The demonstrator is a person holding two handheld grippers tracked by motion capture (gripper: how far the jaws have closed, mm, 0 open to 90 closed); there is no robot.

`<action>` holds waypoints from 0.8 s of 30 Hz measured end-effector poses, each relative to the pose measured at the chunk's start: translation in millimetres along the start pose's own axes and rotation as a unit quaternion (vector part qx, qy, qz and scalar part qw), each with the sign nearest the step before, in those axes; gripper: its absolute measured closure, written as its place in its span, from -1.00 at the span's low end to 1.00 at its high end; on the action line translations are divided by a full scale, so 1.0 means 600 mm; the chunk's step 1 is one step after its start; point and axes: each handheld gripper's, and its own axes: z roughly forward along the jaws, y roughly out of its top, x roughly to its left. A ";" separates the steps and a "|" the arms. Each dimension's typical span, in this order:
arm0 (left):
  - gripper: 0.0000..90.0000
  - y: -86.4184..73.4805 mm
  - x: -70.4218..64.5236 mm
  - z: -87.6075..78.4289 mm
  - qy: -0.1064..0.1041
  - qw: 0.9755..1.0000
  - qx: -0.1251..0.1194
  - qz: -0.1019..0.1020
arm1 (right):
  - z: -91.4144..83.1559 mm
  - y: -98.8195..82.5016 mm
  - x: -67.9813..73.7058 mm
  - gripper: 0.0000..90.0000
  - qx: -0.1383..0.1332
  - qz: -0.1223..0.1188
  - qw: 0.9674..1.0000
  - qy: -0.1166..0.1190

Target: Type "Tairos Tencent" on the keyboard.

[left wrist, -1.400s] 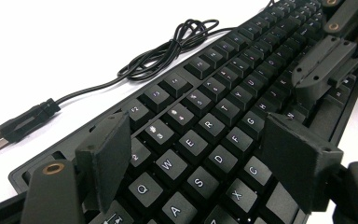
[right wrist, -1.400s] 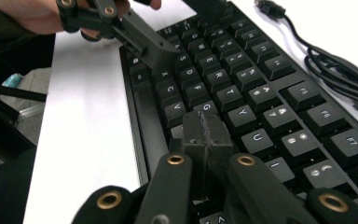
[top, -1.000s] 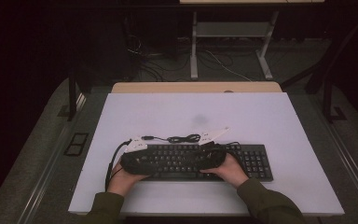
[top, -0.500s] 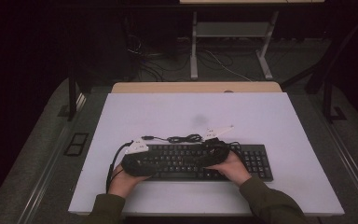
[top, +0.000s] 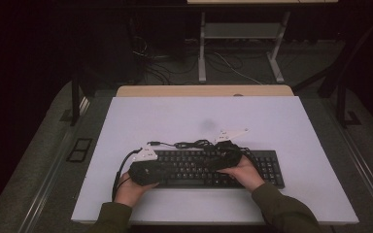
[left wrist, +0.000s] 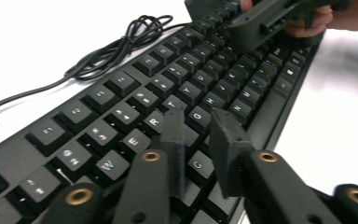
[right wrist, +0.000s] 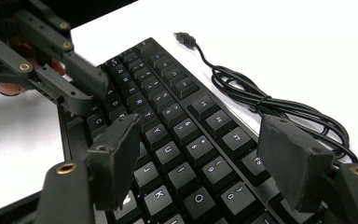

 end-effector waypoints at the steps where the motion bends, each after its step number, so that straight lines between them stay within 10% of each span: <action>1: 0.76 0.000 0.000 0.000 -0.003 1.000 0.003 0.003 | 0.000 0.000 0.000 -0.36 0.000 0.000 1.000 0.000; 24: 0.97 -0.002 -0.006 0.012 -0.018 0.999 0.032 0.011 | -0.002 0.000 -0.001 -0.37 -0.003 0.004 1.000 -0.002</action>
